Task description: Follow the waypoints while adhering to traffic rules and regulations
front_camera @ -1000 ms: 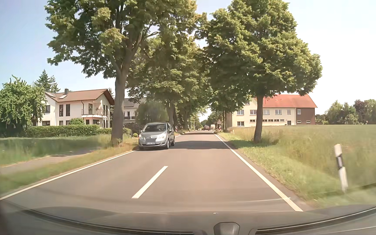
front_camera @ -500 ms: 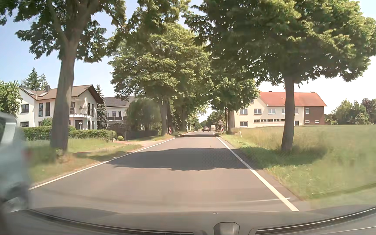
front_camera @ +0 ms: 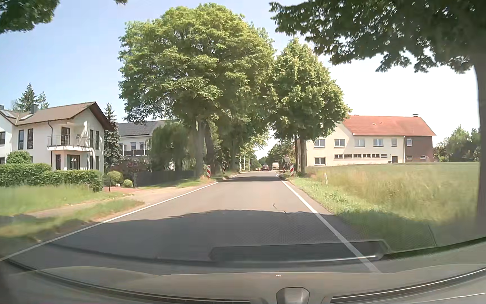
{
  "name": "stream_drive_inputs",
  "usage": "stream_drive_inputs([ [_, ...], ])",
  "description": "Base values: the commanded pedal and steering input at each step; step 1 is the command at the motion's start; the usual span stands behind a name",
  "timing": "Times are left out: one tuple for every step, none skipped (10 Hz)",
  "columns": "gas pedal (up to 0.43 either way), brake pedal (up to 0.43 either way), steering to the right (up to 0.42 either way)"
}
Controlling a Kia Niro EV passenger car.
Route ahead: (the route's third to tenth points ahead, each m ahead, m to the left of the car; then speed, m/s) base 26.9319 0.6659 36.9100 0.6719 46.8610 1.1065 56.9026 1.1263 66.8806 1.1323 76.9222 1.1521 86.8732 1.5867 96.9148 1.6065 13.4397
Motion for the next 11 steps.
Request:
stream_drive_inputs([
  [0.11, 0.006, 0.004],
  [0.118, 0.006, 0.005],
  [0.13, 0.006, 0.005],
  [0.15, 0.006, 0.003],
  [0.177, 0.006, 0.0],
  [0.197, 0.006, -0.001],
  [0.197, 0.006, -0.001],
  [0.197, 0.006, -0.001],
  [0.197, 0.006, -0.001],
  [0.197, 0.006, -0.001],
  [0.197, 0.006, -0.001],
])
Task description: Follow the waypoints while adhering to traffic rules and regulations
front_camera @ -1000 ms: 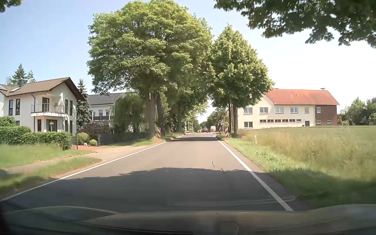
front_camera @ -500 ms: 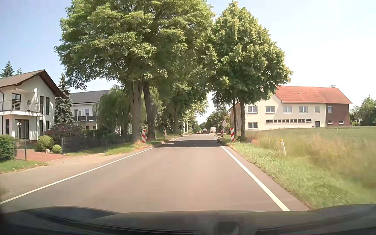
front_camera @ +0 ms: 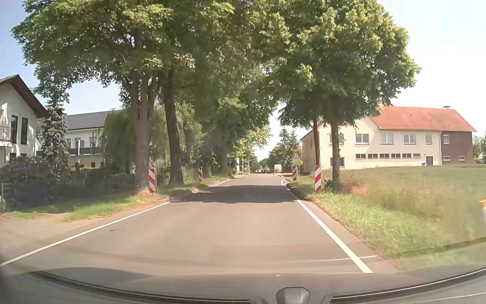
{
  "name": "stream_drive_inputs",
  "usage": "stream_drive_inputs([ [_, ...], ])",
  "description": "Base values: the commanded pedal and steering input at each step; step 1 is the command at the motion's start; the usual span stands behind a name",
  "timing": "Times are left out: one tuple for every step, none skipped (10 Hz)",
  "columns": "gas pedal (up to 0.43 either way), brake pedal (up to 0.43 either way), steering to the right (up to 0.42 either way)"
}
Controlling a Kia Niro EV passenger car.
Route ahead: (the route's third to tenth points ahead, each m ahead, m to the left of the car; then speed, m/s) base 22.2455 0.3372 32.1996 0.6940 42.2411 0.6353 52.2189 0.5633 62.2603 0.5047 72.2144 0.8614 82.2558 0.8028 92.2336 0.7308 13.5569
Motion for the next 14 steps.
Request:
stream_drive_inputs([
  [0.197, 0.006, -0.001],
  [0.197, 0.006, -0.001],
  [0.197, 0.006, -0.001],
  [0.197, 0.006, -0.001],
  [0.197, 0.006, -0.001],
  [0.197, 0.006, 0.0],
  [0.197, 0.006, 0.0],
  [0.197, 0.006, 0.002],
  [0.197, 0.006, 0.005],
  [0.197, 0.006, 0.007],
  [0.189, 0.006, 0.009],
  [0.189, 0.006, 0.009],
  [0.189, 0.006, 0.009],
  [0.177, 0.006, 0.01],
])
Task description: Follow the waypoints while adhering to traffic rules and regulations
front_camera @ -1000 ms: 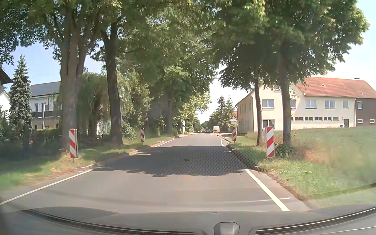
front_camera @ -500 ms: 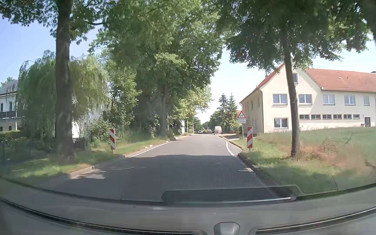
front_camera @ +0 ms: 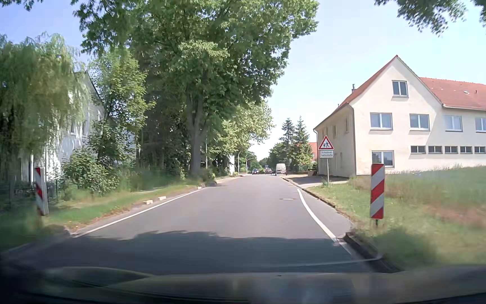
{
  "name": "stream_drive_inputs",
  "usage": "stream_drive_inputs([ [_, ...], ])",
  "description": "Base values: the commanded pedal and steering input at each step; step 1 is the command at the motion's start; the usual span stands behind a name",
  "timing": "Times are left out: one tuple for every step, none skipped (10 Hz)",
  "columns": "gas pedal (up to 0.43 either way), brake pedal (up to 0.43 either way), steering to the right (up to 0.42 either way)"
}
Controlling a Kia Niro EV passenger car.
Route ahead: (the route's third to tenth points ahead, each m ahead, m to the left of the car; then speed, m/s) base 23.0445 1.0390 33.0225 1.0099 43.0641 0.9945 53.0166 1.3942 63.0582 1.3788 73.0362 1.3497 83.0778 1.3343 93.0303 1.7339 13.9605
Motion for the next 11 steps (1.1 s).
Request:
stream_drive_inputs([
  [0.177, 0.006, 0.01],
  [0.169, 0.006, 0.01],
  [0.157, 0.006, 0.01],
  [0.157, 0.006, 0.01],
  [0.157, 0.006, 0.01],
  [0.157, 0.006, 0.009],
  [0.157, 0.006, 0.009],
  [0.157, 0.006, 0.008],
  [0.157, 0.006, 0.006],
  [0.157, 0.006, 0.005],
  [0.157, 0.006, 0.003],
])
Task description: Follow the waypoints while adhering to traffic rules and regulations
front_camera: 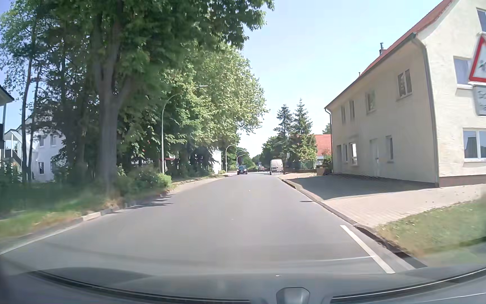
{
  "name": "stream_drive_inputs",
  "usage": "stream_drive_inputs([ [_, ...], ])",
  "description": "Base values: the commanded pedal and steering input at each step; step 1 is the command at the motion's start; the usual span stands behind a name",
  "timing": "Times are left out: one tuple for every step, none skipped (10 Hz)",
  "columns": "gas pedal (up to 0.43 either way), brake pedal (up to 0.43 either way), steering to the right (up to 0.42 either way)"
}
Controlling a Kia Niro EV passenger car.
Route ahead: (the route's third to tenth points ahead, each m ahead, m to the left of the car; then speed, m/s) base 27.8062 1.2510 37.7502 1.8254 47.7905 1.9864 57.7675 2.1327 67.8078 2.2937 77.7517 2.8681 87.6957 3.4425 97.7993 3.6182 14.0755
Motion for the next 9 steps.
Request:
stream_drive_inputs([
  [0.157, 0.006, 0.001],
  [0.157, 0.006, 0.001],
  [0.157, 0.006, 0.0],
  [0.157, 0.006, 0.0],
  [0.157, 0.006, 0.0],
  [0.157, 0.006, -0.002],
  [0.157, 0.006, -0.003],
  [0.157, 0.006, -0.003],
  [0.157, 0.006, -0.004],
])
